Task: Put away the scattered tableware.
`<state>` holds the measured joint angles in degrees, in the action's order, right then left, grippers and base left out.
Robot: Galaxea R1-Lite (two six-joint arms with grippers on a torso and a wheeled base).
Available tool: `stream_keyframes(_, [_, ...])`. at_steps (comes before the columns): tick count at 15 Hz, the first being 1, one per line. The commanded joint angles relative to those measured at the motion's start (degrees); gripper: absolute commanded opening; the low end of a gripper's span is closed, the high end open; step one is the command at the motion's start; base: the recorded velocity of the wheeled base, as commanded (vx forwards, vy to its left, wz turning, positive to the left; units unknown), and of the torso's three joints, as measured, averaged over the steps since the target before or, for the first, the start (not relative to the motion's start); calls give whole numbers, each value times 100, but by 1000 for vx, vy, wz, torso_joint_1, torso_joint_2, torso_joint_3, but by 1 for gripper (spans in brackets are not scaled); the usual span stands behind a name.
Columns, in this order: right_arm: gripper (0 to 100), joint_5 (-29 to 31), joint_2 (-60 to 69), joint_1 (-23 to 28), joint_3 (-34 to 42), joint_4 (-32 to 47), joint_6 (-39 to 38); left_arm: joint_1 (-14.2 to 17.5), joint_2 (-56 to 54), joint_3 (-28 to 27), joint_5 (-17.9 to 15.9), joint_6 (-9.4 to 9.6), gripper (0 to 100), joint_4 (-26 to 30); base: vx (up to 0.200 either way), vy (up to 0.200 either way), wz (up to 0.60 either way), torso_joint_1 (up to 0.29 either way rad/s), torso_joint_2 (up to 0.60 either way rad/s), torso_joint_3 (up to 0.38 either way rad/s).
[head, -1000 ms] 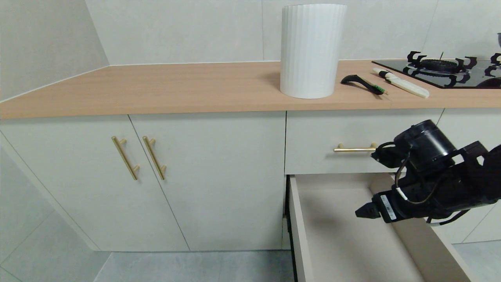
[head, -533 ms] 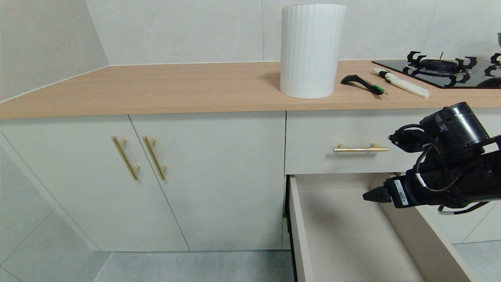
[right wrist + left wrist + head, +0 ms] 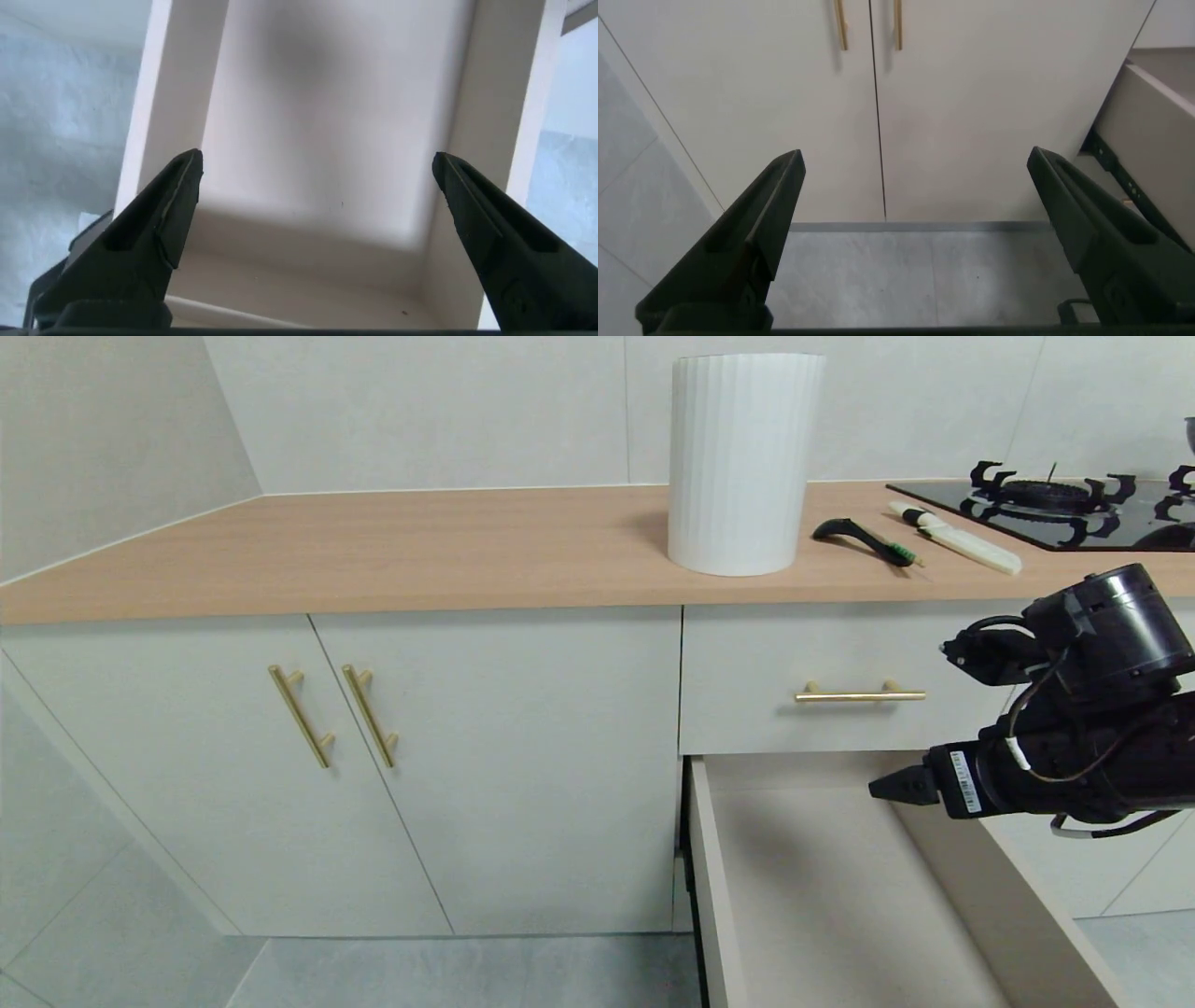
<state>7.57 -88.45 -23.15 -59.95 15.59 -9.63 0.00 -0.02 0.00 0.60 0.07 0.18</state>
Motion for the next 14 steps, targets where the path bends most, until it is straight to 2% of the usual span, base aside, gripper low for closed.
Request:
stream_keyframes(1, [100,-1,83,12,36,-21,5,0,2,0,2,1,100,-1,0,0,0,66,-310,-232])
stream_keyframes(3, [100,-1,92,12,45,-65,5,0,2,0,2,1,100,-1,0,0,0,88,-215,-283])
stream_keyframes(6, [100,-1,92,12,54,-65,14,0,2,0,2,1,100,-1,0,0,0,116,-515,-303])
stream_keyframes(14, [100,-1,118,12,54,-74,14,0,2,0,2,1,100,-1,0,0,0,178,-472,-293])
